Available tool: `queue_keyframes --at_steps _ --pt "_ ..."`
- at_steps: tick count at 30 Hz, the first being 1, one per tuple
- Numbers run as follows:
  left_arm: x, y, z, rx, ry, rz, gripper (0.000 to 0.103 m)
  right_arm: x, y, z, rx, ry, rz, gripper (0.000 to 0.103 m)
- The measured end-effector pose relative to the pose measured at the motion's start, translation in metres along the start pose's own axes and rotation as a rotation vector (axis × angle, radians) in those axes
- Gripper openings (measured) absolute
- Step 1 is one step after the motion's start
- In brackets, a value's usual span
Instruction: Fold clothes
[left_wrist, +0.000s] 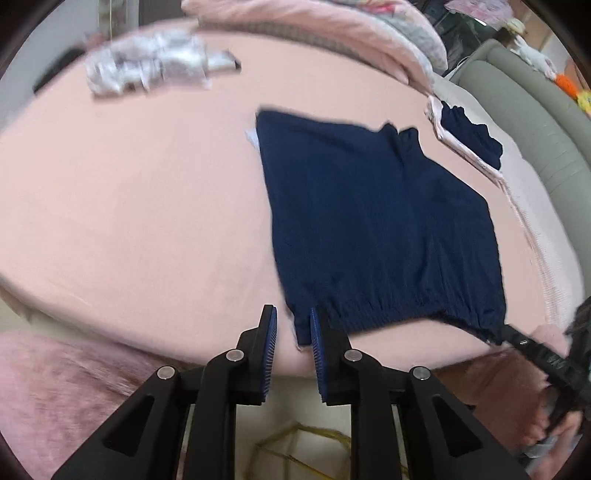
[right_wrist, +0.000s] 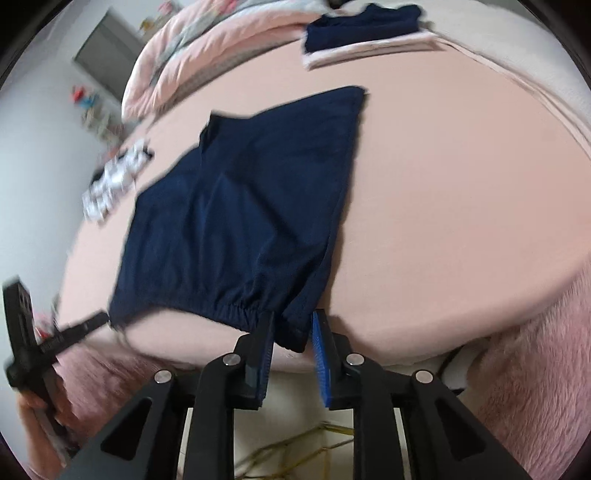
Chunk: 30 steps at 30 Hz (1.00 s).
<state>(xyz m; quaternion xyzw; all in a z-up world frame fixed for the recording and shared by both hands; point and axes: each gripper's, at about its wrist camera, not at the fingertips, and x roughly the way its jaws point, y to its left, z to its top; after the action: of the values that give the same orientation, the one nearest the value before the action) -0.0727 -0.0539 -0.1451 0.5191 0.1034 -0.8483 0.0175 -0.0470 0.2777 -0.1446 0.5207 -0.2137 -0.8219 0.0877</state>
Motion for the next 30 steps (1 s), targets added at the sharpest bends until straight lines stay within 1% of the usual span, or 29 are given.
queue_keyframes --at_steps 1,2,4,5,6,9,11,12,13,14,15,18,21,23,24,25,28,30 --pt "-0.005 -0.003 0.003 0.018 -0.011 0.012 0.016 -0.005 -0.004 0.001 0.032 -0.013 0.010 0.020" --pt "-0.005 -0.007 0.004 0.033 -0.010 -0.026 0.016 -0.010 -0.008 0.001 0.050 -0.023 0.005 0.020" --pt "-0.003 -0.015 0.005 0.061 -0.001 -0.127 0.016 -0.013 -0.009 0.004 0.039 -0.029 -0.009 0.020" --pt "0.000 -0.022 0.006 0.083 -0.002 -0.153 0.016 -0.012 -0.009 0.005 0.033 -0.027 -0.009 0.022" --pt "0.004 -0.030 0.006 0.108 -0.003 -0.172 0.017 -0.009 -0.010 0.006 0.035 -0.019 -0.004 0.028" --pt "0.028 -0.039 0.010 0.132 0.049 -0.124 0.017 0.005 -0.012 0.007 0.061 0.036 0.040 0.037" --pt "0.047 -0.036 0.014 0.115 0.128 -0.087 0.016 0.014 -0.011 0.008 0.071 0.076 0.076 0.039" --pt "0.047 -0.033 0.013 0.108 0.129 -0.092 0.016 0.017 -0.010 0.009 0.074 0.085 0.098 0.039" --pt "0.044 -0.031 0.012 0.102 0.119 -0.106 0.016 0.020 -0.010 0.010 0.077 0.093 0.121 0.038" --pt "0.041 -0.028 0.012 0.096 0.108 -0.119 0.016 0.021 -0.008 0.012 0.071 0.094 0.126 0.028" --pt "0.036 -0.025 0.011 0.090 0.094 -0.132 0.016 0.021 -0.005 0.015 0.060 0.089 0.116 0.009" --pt "0.025 -0.015 0.014 0.082 0.064 -0.143 0.017 0.011 0.005 0.028 0.000 0.037 0.093 0.007" --pt "0.024 -0.002 0.021 0.038 0.058 -0.163 0.016 0.007 0.025 0.050 -0.054 0.015 0.103 0.007" --pt "0.023 0.006 0.023 0.005 0.058 -0.178 0.016 0.010 0.049 0.069 -0.121 0.010 0.101 0.007" --pt "0.023 0.011 0.024 -0.006 0.056 -0.187 0.016 0.012 0.063 0.077 -0.151 0.011 0.115 0.007" --pt "0.017 0.013 0.015 -0.013 0.052 -0.196 0.016 0.014 0.077 0.083 -0.179 0.015 0.131 0.007" --pt "0.014 0.018 0.012 -0.029 0.052 -0.223 0.017 0.032 0.133 0.091 -0.315 0.048 0.154 0.007" --pt "0.012 0.023 0.008 -0.041 0.055 -0.232 0.017 0.054 0.167 0.086 -0.405 0.095 0.150 0.007"
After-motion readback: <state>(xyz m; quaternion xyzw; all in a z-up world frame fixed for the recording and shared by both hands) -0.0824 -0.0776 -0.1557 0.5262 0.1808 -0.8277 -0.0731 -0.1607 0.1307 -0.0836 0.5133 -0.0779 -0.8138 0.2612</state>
